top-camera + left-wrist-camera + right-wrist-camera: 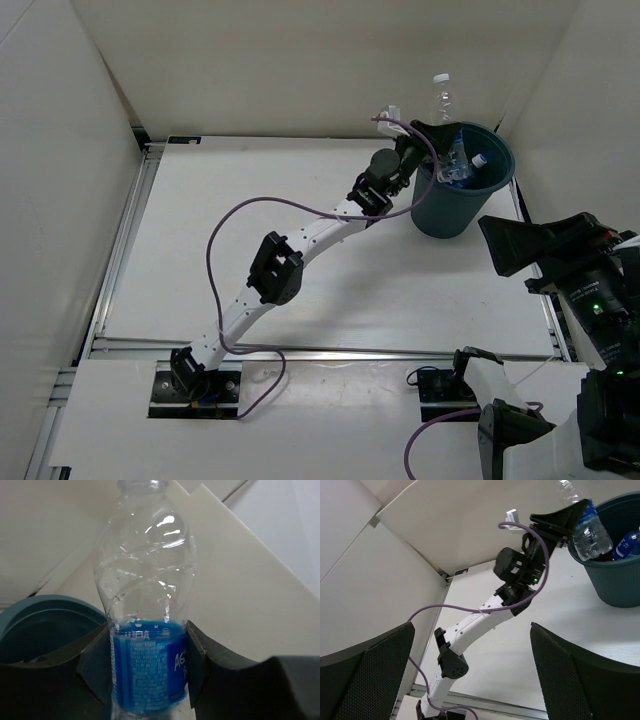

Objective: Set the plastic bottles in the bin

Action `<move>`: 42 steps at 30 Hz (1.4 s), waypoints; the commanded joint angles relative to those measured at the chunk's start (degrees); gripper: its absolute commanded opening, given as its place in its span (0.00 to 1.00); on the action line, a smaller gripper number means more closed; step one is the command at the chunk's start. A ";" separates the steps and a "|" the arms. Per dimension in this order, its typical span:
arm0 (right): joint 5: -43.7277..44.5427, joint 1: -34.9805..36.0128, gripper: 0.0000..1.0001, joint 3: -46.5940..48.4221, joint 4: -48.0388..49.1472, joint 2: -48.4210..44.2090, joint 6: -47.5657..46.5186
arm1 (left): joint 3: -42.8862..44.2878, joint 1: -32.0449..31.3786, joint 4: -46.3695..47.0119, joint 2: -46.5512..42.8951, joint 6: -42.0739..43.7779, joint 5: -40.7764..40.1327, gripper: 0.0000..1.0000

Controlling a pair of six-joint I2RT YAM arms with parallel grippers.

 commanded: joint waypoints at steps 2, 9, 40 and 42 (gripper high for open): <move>-5.09 -0.24 0.99 2.32 -2.89 1.80 -3.71 | 0.78 0.18 2.60 2.69 2.59 -2.69 0.63; -7.12 1.07 0.99 1.18 -3.94 3.65 -6.18 | 1.31 2.37 4.27 5.07 3.20 -3.93 0.63; 35.77 1.07 0.99 -18.49 3.33 -1.00 6.57 | -31.68 0.79 -26.83 -49.03 34.40 7.60 1.00; 36.47 1.07 0.99 -20.87 6.59 -1.00 6.56 | -46.14 0.80 -26.84 -60.72 36.15 2.76 1.00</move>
